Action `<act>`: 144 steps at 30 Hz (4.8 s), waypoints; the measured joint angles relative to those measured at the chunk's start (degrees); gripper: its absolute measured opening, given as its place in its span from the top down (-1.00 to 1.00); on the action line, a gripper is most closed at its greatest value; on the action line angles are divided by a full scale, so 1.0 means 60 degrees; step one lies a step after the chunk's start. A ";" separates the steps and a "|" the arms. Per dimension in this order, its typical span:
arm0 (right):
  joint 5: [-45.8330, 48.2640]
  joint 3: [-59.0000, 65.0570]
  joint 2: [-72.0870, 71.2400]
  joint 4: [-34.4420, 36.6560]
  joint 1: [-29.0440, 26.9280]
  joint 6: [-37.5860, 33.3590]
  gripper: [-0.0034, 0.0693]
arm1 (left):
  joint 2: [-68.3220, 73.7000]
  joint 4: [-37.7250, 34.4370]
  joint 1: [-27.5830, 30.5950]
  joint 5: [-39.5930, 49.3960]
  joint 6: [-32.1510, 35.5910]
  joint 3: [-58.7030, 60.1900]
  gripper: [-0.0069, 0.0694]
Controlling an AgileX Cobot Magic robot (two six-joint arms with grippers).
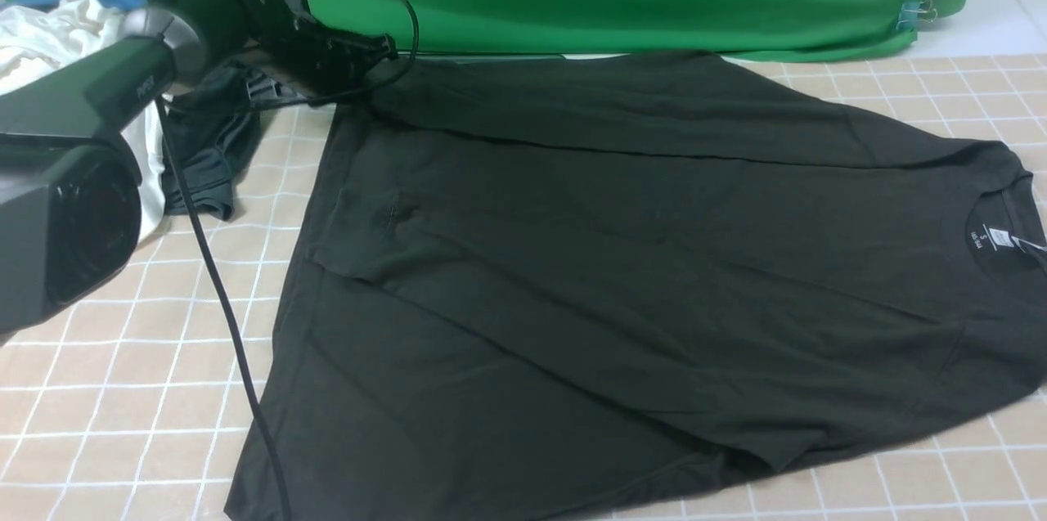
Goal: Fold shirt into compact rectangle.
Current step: 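Grab the top left corner of the dark shirt with the left gripper, then fold the left side of the dark shirt inward over its body with the left gripper, then grasp the near edge of the shirt at its hem and shoulder corners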
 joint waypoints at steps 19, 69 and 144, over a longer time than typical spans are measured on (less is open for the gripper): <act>0.0240 0.0000 0.0000 0.0000 0.0000 0.0000 0.66 | 0.0195 -0.0009 0.0000 0.0898 0.0083 -0.0557 0.03; 0.0240 0.0000 0.0000 0.0000 0.0000 0.0000 0.66 | -0.0531 0.0015 0.0000 0.2703 -0.0517 -0.1695 0.76; 0.2246 0.0000 0.2174 0.0000 0.0000 -0.1686 0.82 | -0.7772 0.1219 -0.1151 0.3044 -0.3641 1.2965 -0.69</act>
